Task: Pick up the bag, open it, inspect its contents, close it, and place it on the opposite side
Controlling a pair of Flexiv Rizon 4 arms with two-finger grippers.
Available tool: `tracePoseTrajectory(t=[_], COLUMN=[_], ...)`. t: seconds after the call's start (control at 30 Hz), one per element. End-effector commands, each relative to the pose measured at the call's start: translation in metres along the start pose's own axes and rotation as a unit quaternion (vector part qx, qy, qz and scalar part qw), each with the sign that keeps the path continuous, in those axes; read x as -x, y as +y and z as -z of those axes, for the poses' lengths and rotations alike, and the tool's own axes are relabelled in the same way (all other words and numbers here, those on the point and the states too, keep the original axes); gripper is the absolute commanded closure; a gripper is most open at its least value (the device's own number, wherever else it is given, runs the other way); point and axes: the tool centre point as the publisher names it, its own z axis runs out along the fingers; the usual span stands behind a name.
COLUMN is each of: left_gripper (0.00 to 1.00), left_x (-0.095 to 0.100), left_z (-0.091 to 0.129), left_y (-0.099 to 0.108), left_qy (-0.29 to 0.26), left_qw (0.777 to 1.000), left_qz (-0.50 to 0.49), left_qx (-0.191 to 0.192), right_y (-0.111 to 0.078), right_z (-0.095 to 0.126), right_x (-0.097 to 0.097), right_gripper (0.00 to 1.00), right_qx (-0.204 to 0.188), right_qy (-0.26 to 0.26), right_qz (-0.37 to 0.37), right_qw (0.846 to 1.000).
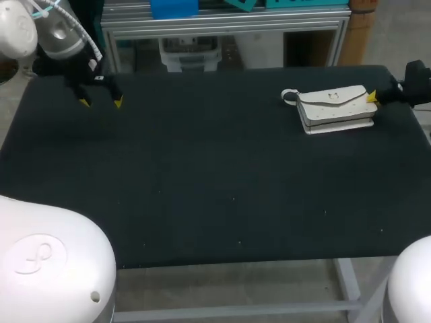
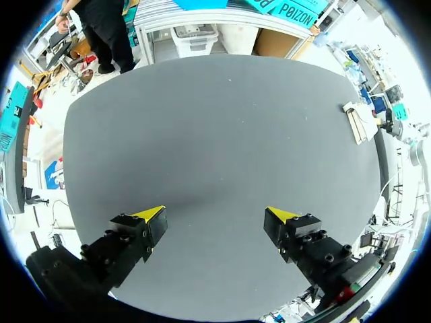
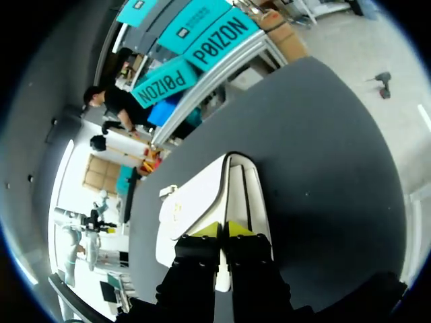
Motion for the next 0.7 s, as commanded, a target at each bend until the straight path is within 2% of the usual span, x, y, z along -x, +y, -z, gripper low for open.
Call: tracePoseTrajectory(t=[0.03,0.3,0.53,0.7], left_gripper=[0.00,0.00,0.00,0.00], left_x=[0.007,0.013,0.019,0.026], left_z=[0.001,0.001,0.002,0.005], left_y=[-0.009,-0.021,-0.029,-0.033], left_qy=[0.004,-0.005,-0.013,-0.024], left_qw=[1.000,1.000,1.000,1.000], left_qz=[-0.005,0.003,0.002,0.001], left_qx=[0.008,0.012,0.019,0.015], right_y=[0.020,0.046,0.062,0.069], right_z=[0.009,0.022,0.033,0.039], right_x=[0.021,0.042,0.067,0.076], right_gripper=[1.00,1.00,1.00,1.00], right_qx=[-0.018,0.010,0.026,0.037], right_qy=[0.027,0.023,0.012,0.006], right_qz=[-0.001,-0.011,-0.027,-0.036], right_qw=[0.999,1.000,0.999,0.999])
